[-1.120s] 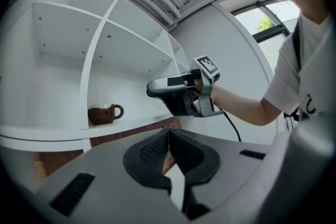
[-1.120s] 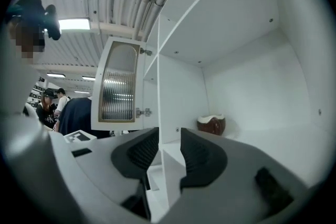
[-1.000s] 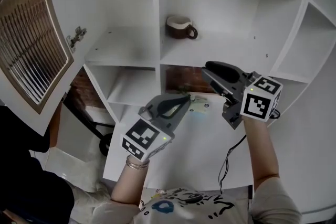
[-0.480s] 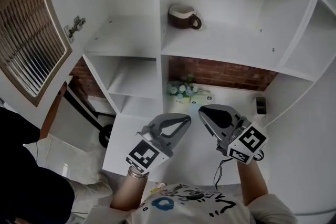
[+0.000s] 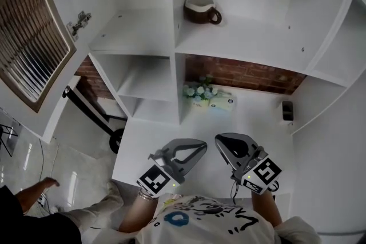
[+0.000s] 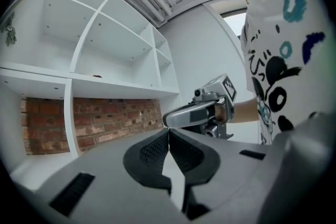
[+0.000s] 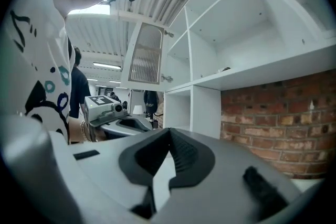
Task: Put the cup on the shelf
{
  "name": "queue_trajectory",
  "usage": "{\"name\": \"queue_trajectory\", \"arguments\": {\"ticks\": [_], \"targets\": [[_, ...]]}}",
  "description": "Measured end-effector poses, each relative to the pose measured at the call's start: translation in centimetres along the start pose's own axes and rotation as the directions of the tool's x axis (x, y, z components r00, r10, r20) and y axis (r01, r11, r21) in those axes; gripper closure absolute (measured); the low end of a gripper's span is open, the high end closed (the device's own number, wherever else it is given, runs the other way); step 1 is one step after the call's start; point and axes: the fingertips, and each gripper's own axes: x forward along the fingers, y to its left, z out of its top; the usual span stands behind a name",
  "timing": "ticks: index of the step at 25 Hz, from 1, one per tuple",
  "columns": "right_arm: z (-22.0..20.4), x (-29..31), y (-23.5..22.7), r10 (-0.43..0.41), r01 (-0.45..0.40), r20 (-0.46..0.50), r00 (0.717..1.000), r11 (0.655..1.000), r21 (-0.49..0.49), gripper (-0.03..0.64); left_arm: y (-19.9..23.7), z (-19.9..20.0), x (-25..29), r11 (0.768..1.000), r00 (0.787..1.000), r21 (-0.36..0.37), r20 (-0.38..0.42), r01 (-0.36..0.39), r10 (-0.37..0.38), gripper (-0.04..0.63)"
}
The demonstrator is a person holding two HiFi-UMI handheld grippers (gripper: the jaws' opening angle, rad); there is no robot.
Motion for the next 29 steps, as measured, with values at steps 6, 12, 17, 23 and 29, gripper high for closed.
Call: {"name": "queue_trajectory", "arguments": {"ticks": [6,12,17,23,29], "targets": [[-2.5,-0.6,0.9,-0.008,0.009,-0.041,0.999,1.000,0.029,0.591,-0.5,-1.2,-0.6,1.000,1.000,-0.030,0.005,-0.010,0.010,0.578],[-3.5,-0.8,2.0,0.017,-0.014,-0.041,0.999,0.998,0.061,0.591,-0.5,-2.0,-0.8,0.999,1.000,-0.042,-0.008,-0.003,0.003,0.578],[-3.7,-0.3,2.4,0.031,-0.030,-0.062,0.998,0.999,0.013,0.591,-0.5,-2.4,-0.5,0.998,1.000,-0.056,-0.004,0.006,-0.006,0.578],[-4.0,0.3,2.3,0.038,-0.041,-0.099,0.994,0.999,-0.028,0.591,-0.6,-2.6,0.2,0.998,1.000,-0.059,-0.008,0.025,-0.026,0.578],[-4.4,0.9,2.1,0.049,-0.051,-0.106,0.993,0.999,-0.020,0.591,-0.2,-3.0,0.1,0.997,1.000,-0.069,0.002,0.020,-0.020,0.578]]}}
